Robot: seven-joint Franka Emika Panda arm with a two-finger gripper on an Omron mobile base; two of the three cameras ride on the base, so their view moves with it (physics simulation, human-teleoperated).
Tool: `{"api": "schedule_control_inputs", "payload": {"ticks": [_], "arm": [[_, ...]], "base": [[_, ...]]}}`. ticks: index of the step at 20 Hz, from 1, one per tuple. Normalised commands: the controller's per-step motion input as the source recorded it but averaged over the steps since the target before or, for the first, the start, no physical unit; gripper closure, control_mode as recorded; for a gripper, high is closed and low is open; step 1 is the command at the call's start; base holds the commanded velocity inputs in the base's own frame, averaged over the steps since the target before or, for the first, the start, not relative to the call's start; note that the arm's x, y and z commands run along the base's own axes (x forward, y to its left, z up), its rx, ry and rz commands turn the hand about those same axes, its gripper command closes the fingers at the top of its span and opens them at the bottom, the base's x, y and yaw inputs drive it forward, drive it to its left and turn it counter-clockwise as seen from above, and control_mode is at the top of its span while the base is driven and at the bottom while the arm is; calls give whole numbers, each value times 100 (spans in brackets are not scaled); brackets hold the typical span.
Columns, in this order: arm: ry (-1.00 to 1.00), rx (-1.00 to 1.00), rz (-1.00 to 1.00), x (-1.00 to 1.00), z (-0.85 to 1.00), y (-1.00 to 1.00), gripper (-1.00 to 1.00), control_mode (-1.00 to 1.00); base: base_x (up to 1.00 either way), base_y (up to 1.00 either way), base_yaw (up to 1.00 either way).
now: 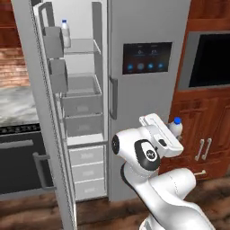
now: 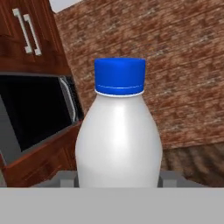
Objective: Take the bottled waters from the counter and place them in the freezer to freeze. Close the freezer door after placing the bottles.
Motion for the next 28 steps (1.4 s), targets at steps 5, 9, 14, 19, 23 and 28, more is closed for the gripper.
{"api": "schedule_control_inputs", "payload": {"ticks": [5,9,14,19,23,28], "arm": [[0,0,0,0,0,0,100,100],[0,0,0,0,0,0,100,100],[0,0,0,0,0,0,100,100],[0,0,0,0,0,0,100,100],[0,0,0,0,0,0,100,100],[0,0,0,0,0,0,100,100]], "base": [[20,19,51],[26,14,45],[38,0,34],[56,0,19],[81,0,6],[56,9,3]]}}
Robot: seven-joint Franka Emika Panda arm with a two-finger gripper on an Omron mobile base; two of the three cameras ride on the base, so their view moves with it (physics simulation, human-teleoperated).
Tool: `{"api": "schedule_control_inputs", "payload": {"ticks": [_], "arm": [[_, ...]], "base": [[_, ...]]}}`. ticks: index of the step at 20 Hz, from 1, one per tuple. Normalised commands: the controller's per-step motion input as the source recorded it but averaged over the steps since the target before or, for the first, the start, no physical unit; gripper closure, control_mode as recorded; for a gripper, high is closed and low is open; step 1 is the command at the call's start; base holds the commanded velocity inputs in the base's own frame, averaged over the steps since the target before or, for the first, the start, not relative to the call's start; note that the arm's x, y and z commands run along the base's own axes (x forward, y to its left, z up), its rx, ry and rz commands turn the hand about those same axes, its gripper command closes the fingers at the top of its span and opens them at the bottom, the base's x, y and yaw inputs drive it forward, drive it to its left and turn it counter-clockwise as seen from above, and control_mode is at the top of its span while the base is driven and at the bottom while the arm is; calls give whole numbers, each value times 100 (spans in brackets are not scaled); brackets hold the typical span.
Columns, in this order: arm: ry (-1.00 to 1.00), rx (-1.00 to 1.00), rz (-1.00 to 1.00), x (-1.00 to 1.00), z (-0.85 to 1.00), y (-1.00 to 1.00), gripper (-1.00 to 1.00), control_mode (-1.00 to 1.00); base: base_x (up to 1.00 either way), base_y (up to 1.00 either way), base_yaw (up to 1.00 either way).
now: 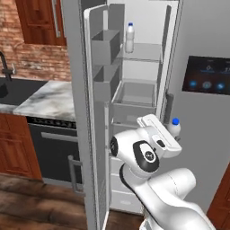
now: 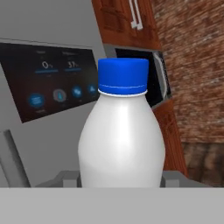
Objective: Take the bottled waters from the counter and place them in the freezer to freeze. Close the freezer door after placing the bottles.
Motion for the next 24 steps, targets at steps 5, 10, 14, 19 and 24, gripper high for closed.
{"api": "schedule_control_inputs", "payload": {"ticks": [5,10,14,19,24], "arm": [[0,0,0,0,0,0,100,100],[0,0,0,0,0,0,100,100],[0,0,0,0,0,0,100,100],[0,0,0,0,0,0,100,100],[0,0,0,0,0,0,100,100]], "base": [[33,40,1],[21,41,3],[32,2,0],[40,0,0],[24,0,0]]}}
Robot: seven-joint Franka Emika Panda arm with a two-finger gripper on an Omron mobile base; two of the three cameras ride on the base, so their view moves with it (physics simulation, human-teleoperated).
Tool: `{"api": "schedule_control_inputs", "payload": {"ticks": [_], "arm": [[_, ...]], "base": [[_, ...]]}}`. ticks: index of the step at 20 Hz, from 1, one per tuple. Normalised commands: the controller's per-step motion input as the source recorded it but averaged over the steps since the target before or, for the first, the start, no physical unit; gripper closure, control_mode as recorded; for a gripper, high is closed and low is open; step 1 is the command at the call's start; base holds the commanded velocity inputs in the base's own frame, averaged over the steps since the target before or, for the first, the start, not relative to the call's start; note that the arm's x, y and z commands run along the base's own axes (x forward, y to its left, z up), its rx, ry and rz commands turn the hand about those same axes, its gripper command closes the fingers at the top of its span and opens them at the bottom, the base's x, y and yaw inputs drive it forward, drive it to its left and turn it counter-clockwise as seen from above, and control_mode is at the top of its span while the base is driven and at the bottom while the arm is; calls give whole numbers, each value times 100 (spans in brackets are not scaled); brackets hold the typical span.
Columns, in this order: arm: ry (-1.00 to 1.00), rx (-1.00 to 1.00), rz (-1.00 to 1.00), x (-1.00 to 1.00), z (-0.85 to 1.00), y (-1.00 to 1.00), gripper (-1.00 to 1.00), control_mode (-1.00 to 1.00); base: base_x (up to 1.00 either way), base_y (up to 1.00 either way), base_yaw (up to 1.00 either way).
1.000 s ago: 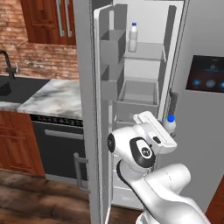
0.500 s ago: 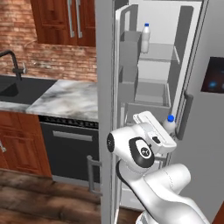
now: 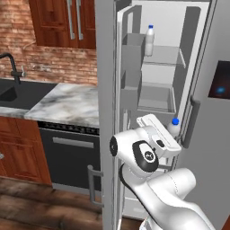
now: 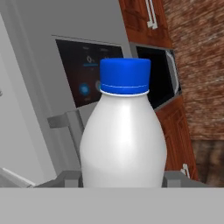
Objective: Take the bottled waters from the counter and place them in the freezer to freeze. Close the freezer door after placing the bottles.
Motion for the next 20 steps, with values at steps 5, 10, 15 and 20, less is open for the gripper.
{"api": "schedule_control_inputs", "payload": {"ticks": [5,10,15,20], "arm": [[0,0,0,0,0,0,100,100],[0,0,0,0,0,0,100,100],[0,0,0,0,0,0,100,100],[0,0,0,0,0,0,100,100]], "base": [[54,-12,0],[49,-5,0],[46,-18,0],[9,-18,-1]]}}
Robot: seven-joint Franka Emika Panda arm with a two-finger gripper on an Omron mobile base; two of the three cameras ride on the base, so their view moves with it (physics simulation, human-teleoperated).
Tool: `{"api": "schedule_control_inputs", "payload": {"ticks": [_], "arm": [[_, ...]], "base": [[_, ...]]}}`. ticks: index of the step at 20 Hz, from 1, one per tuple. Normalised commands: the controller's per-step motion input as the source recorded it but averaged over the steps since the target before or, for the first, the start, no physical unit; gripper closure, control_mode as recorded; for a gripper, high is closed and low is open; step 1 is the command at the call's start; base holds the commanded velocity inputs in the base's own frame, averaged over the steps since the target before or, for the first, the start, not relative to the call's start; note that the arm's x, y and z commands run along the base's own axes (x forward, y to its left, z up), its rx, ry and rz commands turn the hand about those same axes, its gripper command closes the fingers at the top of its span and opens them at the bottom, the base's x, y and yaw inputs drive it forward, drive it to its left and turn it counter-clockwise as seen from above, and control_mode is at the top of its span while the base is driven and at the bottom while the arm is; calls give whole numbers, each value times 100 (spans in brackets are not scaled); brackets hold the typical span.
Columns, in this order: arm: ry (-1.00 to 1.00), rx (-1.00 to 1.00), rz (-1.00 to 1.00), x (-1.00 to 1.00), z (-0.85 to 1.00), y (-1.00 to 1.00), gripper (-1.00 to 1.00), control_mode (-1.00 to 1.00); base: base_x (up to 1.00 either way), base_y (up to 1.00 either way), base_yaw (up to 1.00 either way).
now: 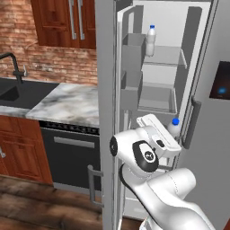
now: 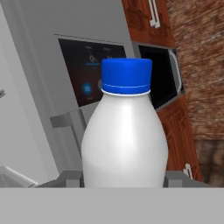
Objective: Take the bottled waters from the counter and place them in the freezer to freeze. Close the freezer door after placing the bottles.
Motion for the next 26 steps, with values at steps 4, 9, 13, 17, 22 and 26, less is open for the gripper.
{"api": "schedule_control_inputs", "payload": {"ticks": [4,9,13,17,22,26], "arm": [[0,0,0,0,0,0,100,100],[0,0,0,0,0,0,100,100],[0,0,0,0,0,0,100,100],[0,0,0,0,0,0,100,100],[-7,0,0,-10,41,-1,100,-100],[-6,0,2,-11,66,0,100,-100]], "base": [[3,0,0],[2,-6,-1],[0,-25,0],[0,-9,0],[0,-1,0],[0,0,0]]}}
